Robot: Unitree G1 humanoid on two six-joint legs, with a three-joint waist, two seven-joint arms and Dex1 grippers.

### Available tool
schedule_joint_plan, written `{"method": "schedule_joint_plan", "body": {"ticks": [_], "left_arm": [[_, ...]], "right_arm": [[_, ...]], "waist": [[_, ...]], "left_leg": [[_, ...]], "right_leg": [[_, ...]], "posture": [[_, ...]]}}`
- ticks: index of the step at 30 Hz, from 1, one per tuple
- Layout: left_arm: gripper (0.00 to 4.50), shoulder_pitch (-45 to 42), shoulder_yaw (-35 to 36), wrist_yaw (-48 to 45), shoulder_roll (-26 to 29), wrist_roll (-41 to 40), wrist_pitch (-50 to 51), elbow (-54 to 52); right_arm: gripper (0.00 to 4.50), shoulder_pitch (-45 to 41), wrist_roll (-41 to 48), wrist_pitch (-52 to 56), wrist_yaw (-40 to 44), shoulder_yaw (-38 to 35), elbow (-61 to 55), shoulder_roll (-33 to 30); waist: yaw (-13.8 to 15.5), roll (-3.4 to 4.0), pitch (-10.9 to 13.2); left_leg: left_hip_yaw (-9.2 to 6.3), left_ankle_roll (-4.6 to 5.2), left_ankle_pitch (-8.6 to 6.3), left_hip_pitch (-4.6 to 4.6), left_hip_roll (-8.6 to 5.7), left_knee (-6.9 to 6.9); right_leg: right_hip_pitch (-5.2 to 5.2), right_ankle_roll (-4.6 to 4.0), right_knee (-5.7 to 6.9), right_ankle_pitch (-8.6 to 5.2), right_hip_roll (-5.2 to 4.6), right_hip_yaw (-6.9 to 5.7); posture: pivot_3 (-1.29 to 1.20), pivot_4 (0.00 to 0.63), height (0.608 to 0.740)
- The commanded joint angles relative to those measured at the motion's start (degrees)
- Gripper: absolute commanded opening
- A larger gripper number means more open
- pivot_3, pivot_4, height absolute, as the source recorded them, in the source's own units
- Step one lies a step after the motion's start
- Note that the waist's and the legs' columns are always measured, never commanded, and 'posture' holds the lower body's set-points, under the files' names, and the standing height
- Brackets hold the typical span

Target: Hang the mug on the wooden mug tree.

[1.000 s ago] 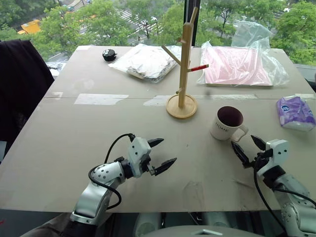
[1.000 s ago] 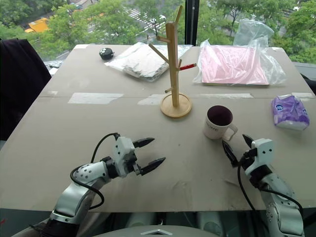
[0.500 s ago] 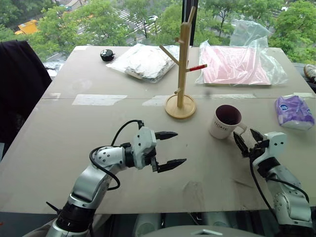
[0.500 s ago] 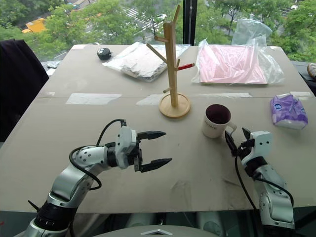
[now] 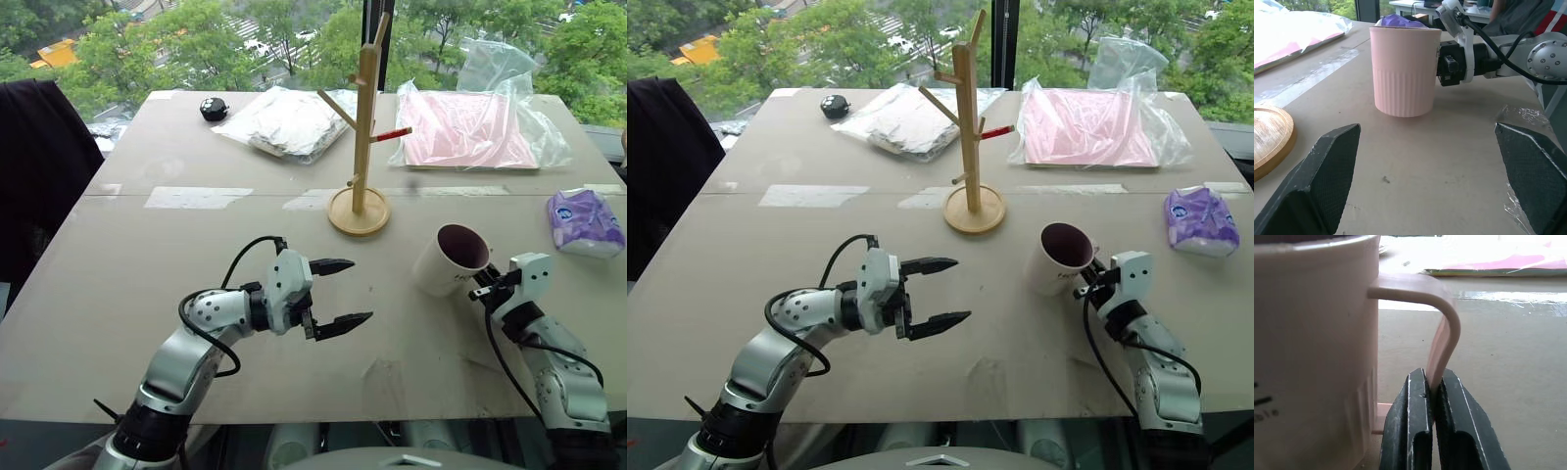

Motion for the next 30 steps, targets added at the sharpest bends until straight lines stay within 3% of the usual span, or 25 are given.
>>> {"method": "schedule_joint_plan", "body": {"ticks": [1,7,12,15,21,30], "left_arm": [[4.5,1.6,1.9,3.2,-3.0,-0.7,-2.3,-0.4],[4.5,2.0,5.8,11.6,-12.8,-1.8,-6.9,0.5],[4.5,2.4,6.6,14.6,-18.1,-1.4,-12.0,-0.3],[4.5,2.9,6.2,15.3,-19.5,0.0,-15.1,-0.6],[4.5,3.0,6.3,17.3,-21.0,-0.8,-17.1,-1.1],[4.5,3.4,4.5,17.7,-21.1,1.2,-19.7,-0.4]], "right_arm": [[0.04,-4.3,0.1,2.2,4.4,1.6,-4.2,-5.1],[0.04,-20.8,0.2,7.2,16.3,5.4,-2.5,-18.2],[0.04,-43.5,-3.9,1.4,30.4,10.5,15.8,-25.1],[0.04,-54.6,-7.8,-6.6,37.2,13.8,29.2,-25.2],[0.04,-68.8,-13.8,-20.3,44.4,16.8,51.3,-23.0],[0.04,-80.3,-18.3,-28.3,47.1,17.4,67.0,-17.6]], "waist": [[-0.1,0.0,0.0],[0.1,0.01,0.1],[-0.1,0.1,0.2],[0.0,0.04,0.2],[0.3,0.05,0.2],[-0.1,0.13,0.3]], "left_leg": [[0.01,0.0,0.0,0.0,0.0,0.0],[-0.02,0.01,0.01,0.01,-0.02,0.03],[0.03,0.01,0.01,-0.04,-0.05,0.06],[0.15,0.01,0.01,-0.02,-0.06,0.04],[0.1,0.0,0.01,-0.2,-0.02,-0.04],[0.16,-0.01,0.01,-0.17,-0.02,-0.04]], "right_leg": [[0.0,0.0,0.0,0.0,0.0,0.01],[0.02,-0.01,0.01,0.02,0.04,0.02],[0.02,-0.03,-0.02,0.04,0.07,0.05],[0.05,-0.04,-0.06,0.03,0.11,0.03],[-0.01,0.19,-0.17,0.16,0.09,-0.09],[-0.05,0.16,-0.09,0.14,0.04,-0.06]], "posture": [[0.0,0.15,0.74],[0.0,0.15,0.74],[0.0,0.15,0.74],[0.0,0.15,0.74],[0.0,0.15,0.74],[0.0,0.15,0.74]]}}
